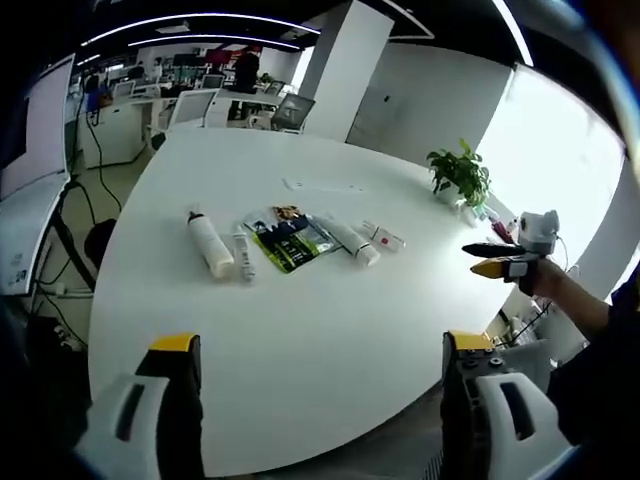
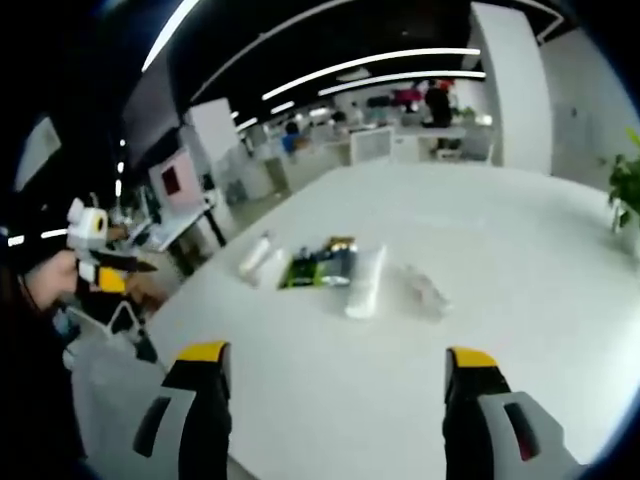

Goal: Arrange the skincare products in the storage area until every visible bottle or jar stands upright without overlapping.

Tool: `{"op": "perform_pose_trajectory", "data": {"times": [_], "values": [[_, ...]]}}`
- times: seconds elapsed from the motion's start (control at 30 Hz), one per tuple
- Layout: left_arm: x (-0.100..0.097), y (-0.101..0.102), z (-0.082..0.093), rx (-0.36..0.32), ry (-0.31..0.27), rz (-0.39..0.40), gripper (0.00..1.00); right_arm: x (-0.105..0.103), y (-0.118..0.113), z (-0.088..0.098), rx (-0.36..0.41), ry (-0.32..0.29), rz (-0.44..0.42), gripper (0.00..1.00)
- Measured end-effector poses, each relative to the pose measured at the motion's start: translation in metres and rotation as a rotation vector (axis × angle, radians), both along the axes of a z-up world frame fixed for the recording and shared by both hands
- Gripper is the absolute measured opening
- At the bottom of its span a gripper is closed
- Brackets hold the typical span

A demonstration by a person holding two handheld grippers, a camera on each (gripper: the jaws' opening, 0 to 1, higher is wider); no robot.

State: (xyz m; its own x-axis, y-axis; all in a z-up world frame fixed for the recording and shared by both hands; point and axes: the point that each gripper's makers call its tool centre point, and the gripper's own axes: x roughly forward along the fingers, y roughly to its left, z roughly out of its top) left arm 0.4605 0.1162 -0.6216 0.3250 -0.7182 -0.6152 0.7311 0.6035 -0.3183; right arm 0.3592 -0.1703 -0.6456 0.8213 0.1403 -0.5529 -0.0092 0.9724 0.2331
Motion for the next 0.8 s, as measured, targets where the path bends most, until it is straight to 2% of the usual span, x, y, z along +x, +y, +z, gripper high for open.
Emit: {"op": "perform_pose_trajectory", "data": {"times": [0.47, 0.8], "values": [[-0.004, 0.002, -0.012, 0.000, 0.028, -0.004, 0.95, 0.020, 0.006, -0.014, 0.000, 0.036, 0.049, 0.89], [0.001, 0.001, -0.016, -0.009, 0.034, 0.004, 0.95, 0.039, 0.009, -0.022, -0.016, 0.064, 0.101, 0.88]]}}
